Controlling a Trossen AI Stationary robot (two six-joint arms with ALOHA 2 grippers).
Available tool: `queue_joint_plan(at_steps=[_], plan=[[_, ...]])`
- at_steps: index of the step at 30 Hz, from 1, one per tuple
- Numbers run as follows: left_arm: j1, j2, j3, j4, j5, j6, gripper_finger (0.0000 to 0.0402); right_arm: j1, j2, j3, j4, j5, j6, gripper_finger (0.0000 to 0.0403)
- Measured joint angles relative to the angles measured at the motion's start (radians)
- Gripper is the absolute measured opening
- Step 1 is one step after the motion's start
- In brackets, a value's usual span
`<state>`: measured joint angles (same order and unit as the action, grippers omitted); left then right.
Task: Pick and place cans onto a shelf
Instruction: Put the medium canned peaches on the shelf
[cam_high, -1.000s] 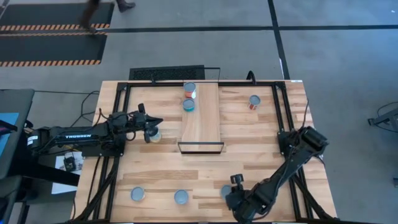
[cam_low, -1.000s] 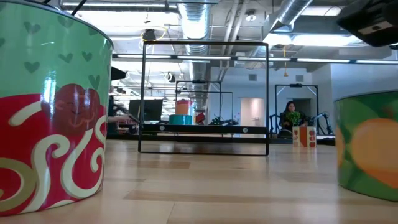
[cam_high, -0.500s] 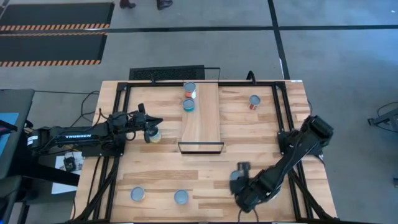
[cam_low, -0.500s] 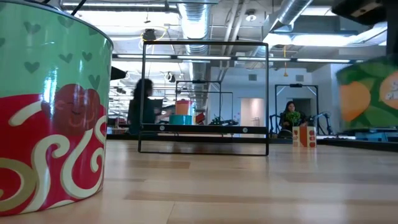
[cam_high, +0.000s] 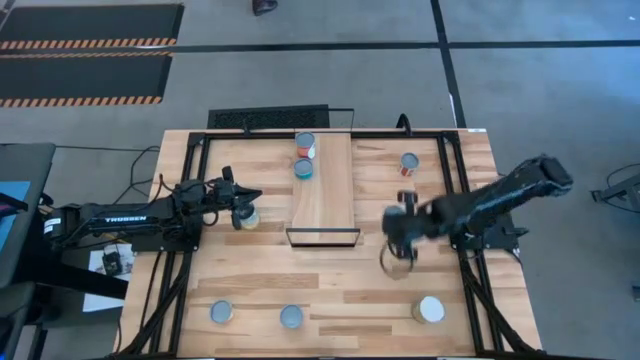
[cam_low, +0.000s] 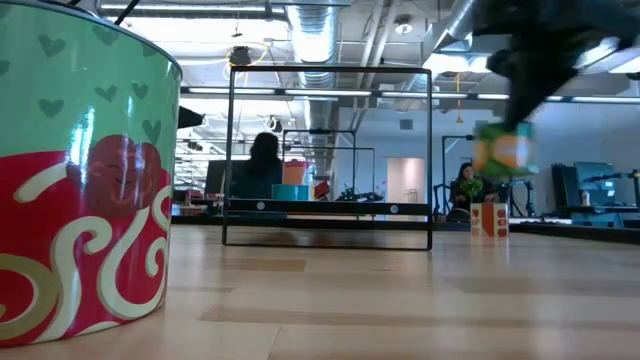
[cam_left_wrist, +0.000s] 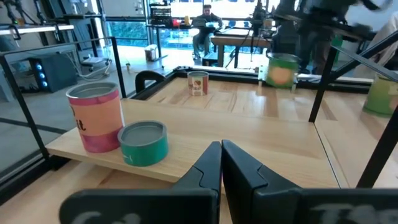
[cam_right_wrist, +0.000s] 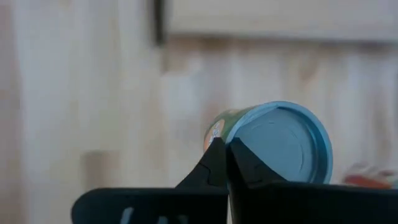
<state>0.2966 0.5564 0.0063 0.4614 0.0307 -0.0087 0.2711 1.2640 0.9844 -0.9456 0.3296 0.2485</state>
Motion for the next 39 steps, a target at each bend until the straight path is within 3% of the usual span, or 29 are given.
queue_joint_plan(at_steps=[5, 8, 11, 28, 39], plan=[[0.000, 0.000, 0.000, 0.000, 0.000, 0.000, 0.0002, -0.261, -0.031, 0.002, 0.173, -0.144, -0.318, 0.0003], [0.000, 0.000, 0.000, 0.000, -0.001, 0.001, 0.0002, -0.367, 0.028, 0.009, 0.250, -0.260, -0.454, 0.0003], [0.000, 0.000, 0.000, 0.000, -0.001, 0.002, 0.0002, -0.414, 0.132, 0.057, 0.273, -0.307, -0.561, 0.0003], [0.000, 0.000, 0.000, -0.002, -0.001, 0.004, 0.0002, -0.444, 0.598, 0.556, 0.204, -0.443, -0.869, 0.0005], [0.000, 0.000, 0.000, 0.000, 0.005, 0.007, 0.0002, -0.451, 0.770, 0.757, 0.185, -0.467, -0.948, 0.0005]])
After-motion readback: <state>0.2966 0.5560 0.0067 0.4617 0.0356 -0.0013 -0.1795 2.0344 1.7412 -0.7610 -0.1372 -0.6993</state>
